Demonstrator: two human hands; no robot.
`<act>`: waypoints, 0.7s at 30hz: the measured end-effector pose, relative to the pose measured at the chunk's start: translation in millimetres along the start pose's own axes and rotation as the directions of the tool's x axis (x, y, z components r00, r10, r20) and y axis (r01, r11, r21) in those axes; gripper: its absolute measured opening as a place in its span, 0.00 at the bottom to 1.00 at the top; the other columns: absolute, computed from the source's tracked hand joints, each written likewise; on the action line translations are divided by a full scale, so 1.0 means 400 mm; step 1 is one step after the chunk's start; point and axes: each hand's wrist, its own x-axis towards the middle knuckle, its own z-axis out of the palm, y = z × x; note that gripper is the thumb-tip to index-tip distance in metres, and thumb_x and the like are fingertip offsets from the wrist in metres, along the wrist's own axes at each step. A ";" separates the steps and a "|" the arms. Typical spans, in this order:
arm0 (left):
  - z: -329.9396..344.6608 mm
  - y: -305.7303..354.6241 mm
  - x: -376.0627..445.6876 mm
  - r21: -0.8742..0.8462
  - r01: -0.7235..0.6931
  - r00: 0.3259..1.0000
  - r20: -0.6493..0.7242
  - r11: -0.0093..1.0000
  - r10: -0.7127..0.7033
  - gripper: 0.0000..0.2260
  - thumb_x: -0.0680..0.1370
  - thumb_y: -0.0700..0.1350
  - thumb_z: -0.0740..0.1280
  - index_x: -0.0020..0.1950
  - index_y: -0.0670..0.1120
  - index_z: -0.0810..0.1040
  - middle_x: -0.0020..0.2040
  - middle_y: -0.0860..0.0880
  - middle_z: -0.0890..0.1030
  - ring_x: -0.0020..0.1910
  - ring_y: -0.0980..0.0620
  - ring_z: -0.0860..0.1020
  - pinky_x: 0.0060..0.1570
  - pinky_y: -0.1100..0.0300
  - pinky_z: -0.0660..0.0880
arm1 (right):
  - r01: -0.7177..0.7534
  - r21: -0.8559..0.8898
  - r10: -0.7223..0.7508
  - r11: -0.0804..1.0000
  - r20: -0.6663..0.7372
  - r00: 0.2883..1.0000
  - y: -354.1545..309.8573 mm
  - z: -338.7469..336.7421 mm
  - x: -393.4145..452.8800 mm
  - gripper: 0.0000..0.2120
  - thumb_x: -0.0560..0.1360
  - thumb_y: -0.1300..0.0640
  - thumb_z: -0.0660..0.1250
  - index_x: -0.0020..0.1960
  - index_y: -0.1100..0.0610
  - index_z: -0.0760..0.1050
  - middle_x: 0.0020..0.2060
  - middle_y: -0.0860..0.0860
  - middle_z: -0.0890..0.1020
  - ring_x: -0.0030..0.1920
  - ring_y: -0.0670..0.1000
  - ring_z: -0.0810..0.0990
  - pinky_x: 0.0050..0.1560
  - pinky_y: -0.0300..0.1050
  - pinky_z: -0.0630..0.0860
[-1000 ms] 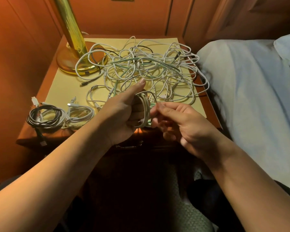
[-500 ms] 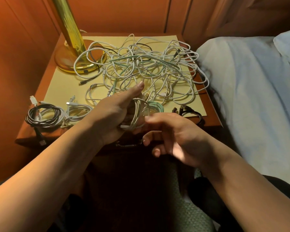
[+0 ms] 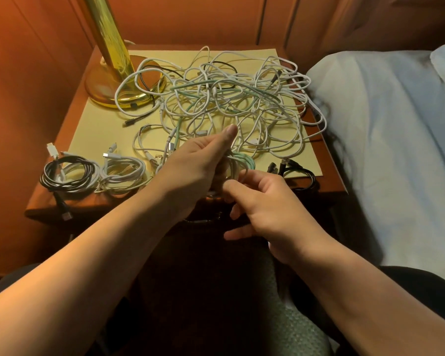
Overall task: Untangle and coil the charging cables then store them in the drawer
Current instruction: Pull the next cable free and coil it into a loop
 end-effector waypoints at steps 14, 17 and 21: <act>0.020 0.001 -0.014 0.066 0.007 1.000 -0.022 0.998 -0.005 0.22 0.84 0.53 0.61 0.30 0.50 0.69 0.23 0.52 0.64 0.22 0.52 0.57 0.24 0.59 0.55 | -0.084 -0.255 0.122 0.963 0.135 0.983 0.006 -0.011 0.009 0.25 0.74 0.67 0.76 0.65 0.61 0.66 0.37 0.60 0.86 0.44 0.64 0.88 0.48 0.59 0.85; 0.015 -0.003 -0.022 0.189 0.006 1.000 -0.002 0.982 -0.006 0.20 0.82 0.57 0.62 0.36 0.46 0.69 0.25 0.51 0.63 0.24 0.50 0.57 0.26 0.58 0.55 | -0.069 -0.362 0.135 0.930 0.159 0.978 0.018 -0.014 0.015 0.16 0.75 0.66 0.77 0.58 0.70 0.75 0.41 0.64 0.87 0.46 0.66 0.87 0.52 0.66 0.84; 0.024 -0.007 -0.044 0.314 0.026 0.997 0.067 0.949 -0.049 0.23 0.79 0.63 0.62 0.34 0.47 0.68 0.26 0.45 0.61 0.27 0.43 0.55 0.30 0.47 0.53 | -0.078 -0.638 0.243 0.766 0.175 0.954 0.015 -0.017 0.021 0.07 0.78 0.59 0.75 0.50 0.64 0.84 0.43 0.58 0.88 0.44 0.54 0.88 0.55 0.56 0.85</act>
